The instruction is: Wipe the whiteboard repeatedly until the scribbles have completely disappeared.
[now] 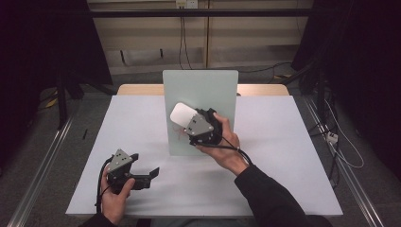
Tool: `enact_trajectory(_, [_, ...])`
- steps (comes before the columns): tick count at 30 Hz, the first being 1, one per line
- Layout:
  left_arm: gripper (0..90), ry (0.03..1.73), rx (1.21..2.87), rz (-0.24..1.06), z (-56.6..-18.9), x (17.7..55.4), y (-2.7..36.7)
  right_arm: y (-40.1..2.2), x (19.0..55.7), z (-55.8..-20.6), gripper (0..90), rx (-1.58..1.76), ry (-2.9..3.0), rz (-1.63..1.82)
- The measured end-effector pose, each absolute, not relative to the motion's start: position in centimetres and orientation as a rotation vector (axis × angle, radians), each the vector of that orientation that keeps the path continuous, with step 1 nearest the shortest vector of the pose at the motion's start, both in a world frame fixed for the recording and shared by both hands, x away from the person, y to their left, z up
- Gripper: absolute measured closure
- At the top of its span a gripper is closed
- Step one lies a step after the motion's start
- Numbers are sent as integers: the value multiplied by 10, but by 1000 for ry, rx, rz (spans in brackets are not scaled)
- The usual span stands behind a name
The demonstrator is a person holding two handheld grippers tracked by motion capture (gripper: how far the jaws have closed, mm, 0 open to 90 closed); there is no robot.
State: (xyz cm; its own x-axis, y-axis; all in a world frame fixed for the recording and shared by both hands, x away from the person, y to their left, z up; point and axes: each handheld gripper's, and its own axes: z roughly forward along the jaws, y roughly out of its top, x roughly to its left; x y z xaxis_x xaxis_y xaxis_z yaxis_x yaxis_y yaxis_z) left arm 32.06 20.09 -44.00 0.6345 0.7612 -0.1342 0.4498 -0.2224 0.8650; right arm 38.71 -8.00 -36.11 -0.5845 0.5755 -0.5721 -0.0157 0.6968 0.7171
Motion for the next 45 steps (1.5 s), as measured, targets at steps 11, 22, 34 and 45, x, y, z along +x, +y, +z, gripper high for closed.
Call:
enact_trajectory(11, [39,961,1867,394,-440,321,201,-81,385,-367,315,439,2034,876])
enact_trajectory(22, [39,969,1861,397,-440,321,202,-49,363,-427,315,334,2209,816])
enact_trajectory(34, [39,967,1861,394,-440,321,202,-54,367,-415,315,335,2196,819])
enact_trajectory(45, [39,966,1862,394,-440,321,202,-68,379,-382,315,397,2076,852])
